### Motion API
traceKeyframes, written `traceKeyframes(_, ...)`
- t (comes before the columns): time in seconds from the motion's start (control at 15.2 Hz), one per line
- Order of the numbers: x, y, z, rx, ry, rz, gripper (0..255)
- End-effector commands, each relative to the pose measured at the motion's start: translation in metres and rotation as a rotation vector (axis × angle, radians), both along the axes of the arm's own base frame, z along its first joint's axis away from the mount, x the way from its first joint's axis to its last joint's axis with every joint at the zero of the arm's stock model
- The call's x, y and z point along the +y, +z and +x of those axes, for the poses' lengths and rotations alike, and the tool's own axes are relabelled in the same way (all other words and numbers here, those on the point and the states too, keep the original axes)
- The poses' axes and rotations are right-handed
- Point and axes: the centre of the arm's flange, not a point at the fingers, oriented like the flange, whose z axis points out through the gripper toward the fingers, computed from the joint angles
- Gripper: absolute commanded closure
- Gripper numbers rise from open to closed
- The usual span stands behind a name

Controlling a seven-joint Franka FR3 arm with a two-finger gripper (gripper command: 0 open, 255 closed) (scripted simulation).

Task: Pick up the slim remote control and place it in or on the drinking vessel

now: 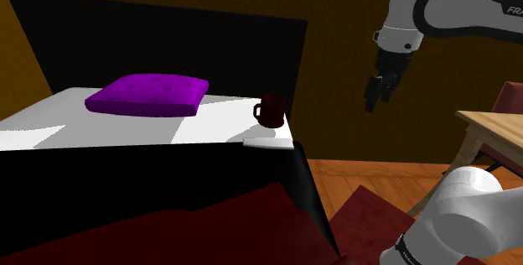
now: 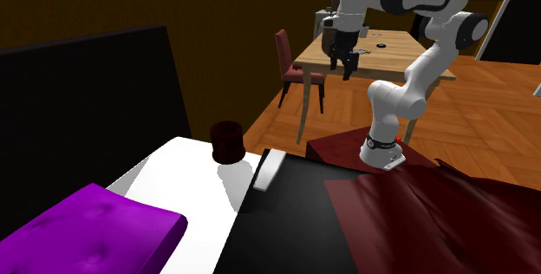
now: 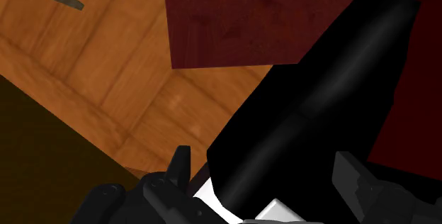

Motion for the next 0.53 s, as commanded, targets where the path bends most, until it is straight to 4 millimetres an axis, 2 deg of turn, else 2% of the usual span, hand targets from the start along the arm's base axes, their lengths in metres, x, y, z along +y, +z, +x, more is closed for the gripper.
traceKeyframes(0.0,0.000,0.000,0.000,0.000,0.000,0.000,0)
traceKeyframes(0.46,-0.010,-0.054,0.072,0.001,0.206,0.020,0)
